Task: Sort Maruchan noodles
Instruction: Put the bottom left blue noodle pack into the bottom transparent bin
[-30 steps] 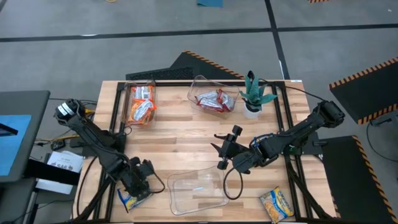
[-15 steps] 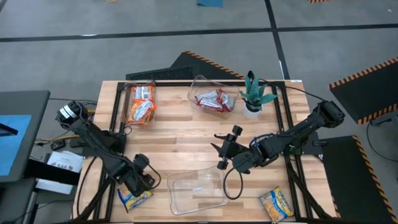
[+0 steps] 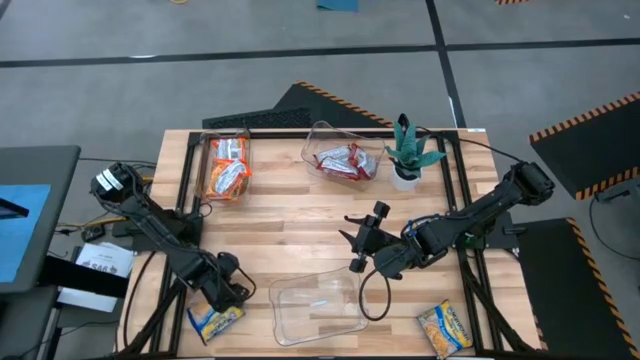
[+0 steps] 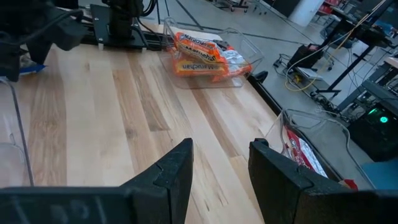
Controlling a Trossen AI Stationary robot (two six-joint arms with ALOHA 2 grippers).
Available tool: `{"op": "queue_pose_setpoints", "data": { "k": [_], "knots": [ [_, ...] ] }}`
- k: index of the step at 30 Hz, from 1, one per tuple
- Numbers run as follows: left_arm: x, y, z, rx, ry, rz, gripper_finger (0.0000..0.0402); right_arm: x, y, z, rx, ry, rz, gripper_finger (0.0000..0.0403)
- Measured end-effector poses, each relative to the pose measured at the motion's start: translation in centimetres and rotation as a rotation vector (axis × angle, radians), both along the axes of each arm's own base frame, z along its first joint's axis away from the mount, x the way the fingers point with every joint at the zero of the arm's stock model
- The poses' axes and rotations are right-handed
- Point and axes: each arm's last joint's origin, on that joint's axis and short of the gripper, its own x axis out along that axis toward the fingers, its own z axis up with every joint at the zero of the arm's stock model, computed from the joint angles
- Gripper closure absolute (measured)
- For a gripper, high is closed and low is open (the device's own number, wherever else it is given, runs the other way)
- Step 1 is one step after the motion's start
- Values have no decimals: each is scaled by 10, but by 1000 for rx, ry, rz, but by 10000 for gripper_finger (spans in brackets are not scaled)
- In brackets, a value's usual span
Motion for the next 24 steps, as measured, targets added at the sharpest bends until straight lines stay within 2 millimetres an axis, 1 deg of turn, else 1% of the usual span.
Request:
{"op": "queue_pose_setpoints", "data": {
  "k": [2,4,6,8,9,10,12,14,19,24],
  "knots": [
    [-2,0,-1,1,13,-29,142,0,0,0,0,0,0,227],
    [-2,0,-1,-3,18,-57,181,0,0,0,0,0,0,227],
    [-2,0,-1,-10,29,-82,246,0,0,0,0,0,0,227],
    [-3,-1,0,-20,32,-107,333,0,0,0,0,0,0,227],
    [-3,-1,2,-22,24,-119,366,0,0,0,-1,0,0,227],
    [-2,0,6,-18,10,-122,380,0,0,0,-1,0,0,227],
    [2,3,19,0,-20,-131,393,0,0,0,-1,0,0,227],
    [5,8,37,51,-52,-138,398,0,0,0,-1,0,0,227],
    [10,28,97,214,-149,-153,400,0,0,0,-1,0,-1,227],
    [17,50,158,430,-312,-159,401,0,0,0,-4,2,0,227]
  ]
}}
